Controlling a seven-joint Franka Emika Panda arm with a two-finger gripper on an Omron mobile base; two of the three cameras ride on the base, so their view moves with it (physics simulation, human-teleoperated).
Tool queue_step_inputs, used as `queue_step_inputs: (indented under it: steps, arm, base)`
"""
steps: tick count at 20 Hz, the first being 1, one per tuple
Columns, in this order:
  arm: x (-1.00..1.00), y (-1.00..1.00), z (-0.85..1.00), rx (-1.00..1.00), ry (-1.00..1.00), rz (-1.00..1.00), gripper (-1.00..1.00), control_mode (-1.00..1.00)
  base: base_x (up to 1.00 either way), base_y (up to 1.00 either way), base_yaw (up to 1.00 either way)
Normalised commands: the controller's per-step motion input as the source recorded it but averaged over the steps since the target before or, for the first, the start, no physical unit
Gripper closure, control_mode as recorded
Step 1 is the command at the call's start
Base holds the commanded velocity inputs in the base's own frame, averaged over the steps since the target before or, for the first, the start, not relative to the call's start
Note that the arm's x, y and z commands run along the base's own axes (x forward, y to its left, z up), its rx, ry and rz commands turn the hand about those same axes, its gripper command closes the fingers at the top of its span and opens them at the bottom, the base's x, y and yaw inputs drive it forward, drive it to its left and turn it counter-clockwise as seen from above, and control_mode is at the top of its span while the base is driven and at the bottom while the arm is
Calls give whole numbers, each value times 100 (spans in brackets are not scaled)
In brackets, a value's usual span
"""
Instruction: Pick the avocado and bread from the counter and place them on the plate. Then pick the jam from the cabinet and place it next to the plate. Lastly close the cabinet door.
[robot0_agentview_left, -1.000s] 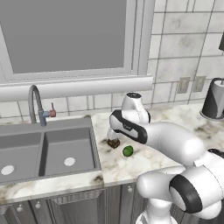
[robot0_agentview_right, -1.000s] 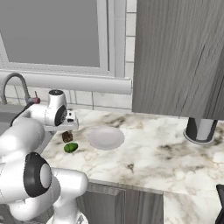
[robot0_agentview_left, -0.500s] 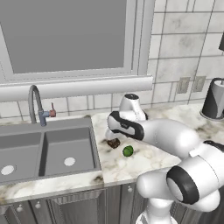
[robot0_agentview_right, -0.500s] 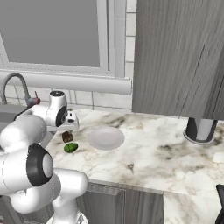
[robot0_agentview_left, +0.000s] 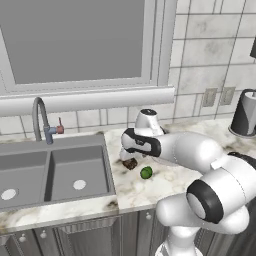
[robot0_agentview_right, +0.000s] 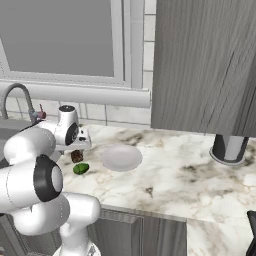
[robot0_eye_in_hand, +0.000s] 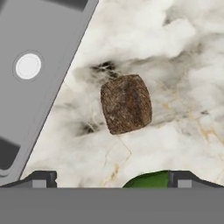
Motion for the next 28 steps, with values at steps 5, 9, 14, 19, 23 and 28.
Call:
queue_step_inputs:
  steps: [5,9,14,19,23,28]
  arm:
    - [11,2,-13,0,0,0,-100,-100]
    - [12,4,-12,0,0,0,-100,-100]
    - [11,3,-11,0,0,0,-100,-100]
    - [9,1,-12,0,0,0,-100,-100]
    - [8,2,-12,0,0,0,-100,-100]
    - [9,6,-10,0,0,0,-100,-100]
  base:
    - [0,0,0]
    - [0,0,0]
    - [0,0,0]
    - [0,0,0]
    - [0,0,0]
    - [0,0,0]
